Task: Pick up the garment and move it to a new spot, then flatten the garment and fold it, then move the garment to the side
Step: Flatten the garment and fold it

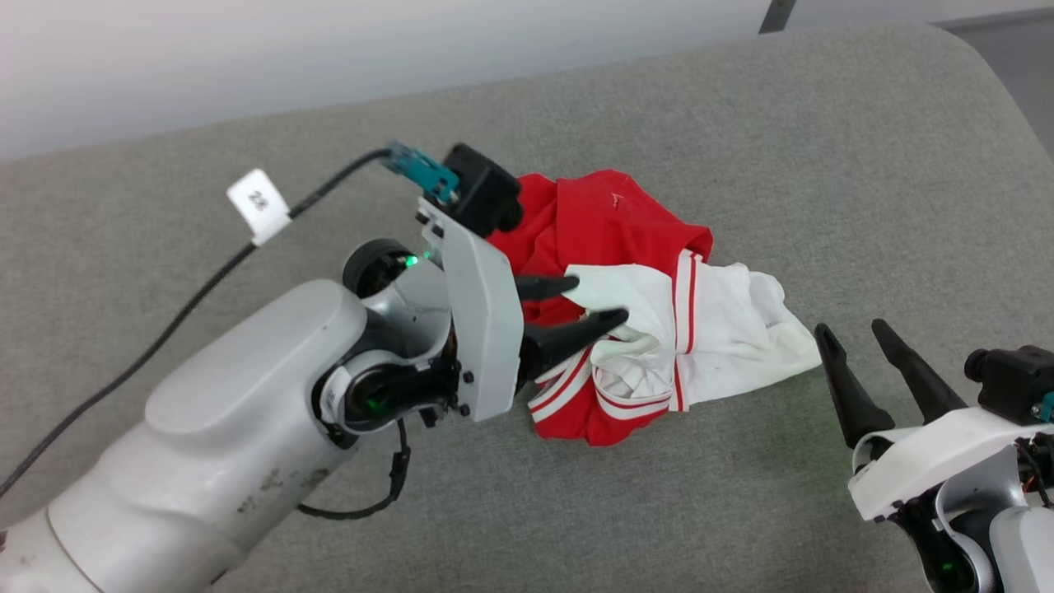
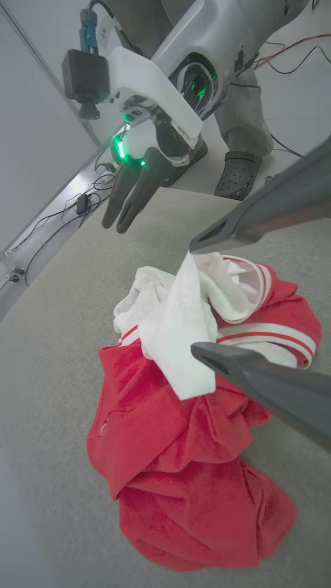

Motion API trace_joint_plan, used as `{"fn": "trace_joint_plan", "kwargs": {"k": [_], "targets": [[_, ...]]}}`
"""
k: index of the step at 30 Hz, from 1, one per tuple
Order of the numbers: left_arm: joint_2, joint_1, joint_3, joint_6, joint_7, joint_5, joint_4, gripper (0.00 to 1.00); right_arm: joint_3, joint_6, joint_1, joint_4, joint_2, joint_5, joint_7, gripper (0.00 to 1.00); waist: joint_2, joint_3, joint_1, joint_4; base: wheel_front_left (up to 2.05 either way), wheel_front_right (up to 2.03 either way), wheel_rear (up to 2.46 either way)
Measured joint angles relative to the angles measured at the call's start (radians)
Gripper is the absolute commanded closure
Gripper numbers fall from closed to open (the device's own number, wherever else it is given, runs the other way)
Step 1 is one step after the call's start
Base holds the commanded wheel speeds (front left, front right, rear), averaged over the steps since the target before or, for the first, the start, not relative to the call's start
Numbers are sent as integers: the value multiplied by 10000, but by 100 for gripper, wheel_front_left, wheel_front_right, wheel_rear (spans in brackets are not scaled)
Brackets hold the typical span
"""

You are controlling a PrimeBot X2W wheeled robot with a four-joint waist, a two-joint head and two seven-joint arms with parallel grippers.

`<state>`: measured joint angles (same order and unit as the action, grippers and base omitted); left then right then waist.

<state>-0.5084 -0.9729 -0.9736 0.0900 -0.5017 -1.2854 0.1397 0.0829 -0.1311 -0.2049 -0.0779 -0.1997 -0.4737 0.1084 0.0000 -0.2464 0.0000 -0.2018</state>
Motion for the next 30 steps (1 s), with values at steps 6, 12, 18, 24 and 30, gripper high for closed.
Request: {"fn": "trace_joint_plan", "kwargs": {"k": [6, 12, 18, 24, 30], "targets": [[199, 71, 79, -508, 408, 230, -117, 0, 23, 0, 140, 19, 23, 2, 63, 0, 0, 254, 0, 162, 0, 0, 0], [591, 402, -59, -903, 384, 86, 556, 0, 121, 0, 142, 146, 15, 10, 167, 0, 0, 314, 0, 170, 0, 0, 0], [825, 447, 115, -965, 316, -336, 957, 0, 157, 0, 146, 232, 12, 29, 226, 0, 0, 180, 0, 90, 0, 0, 0], [1085, 567, 468, -1183, 313, -943, 1411, 0, 197, 0, 146, 232, 75, 36, 207, 0, 0, -57, 0, -40, 0, 0, 0], [1185, 567, 508, -1432, 278, -1003, 2000, 1, 245, 0, 115, 163, 128, 38, 132, 0, 0, -292, 0, -185, 0, 0, 0]]}}
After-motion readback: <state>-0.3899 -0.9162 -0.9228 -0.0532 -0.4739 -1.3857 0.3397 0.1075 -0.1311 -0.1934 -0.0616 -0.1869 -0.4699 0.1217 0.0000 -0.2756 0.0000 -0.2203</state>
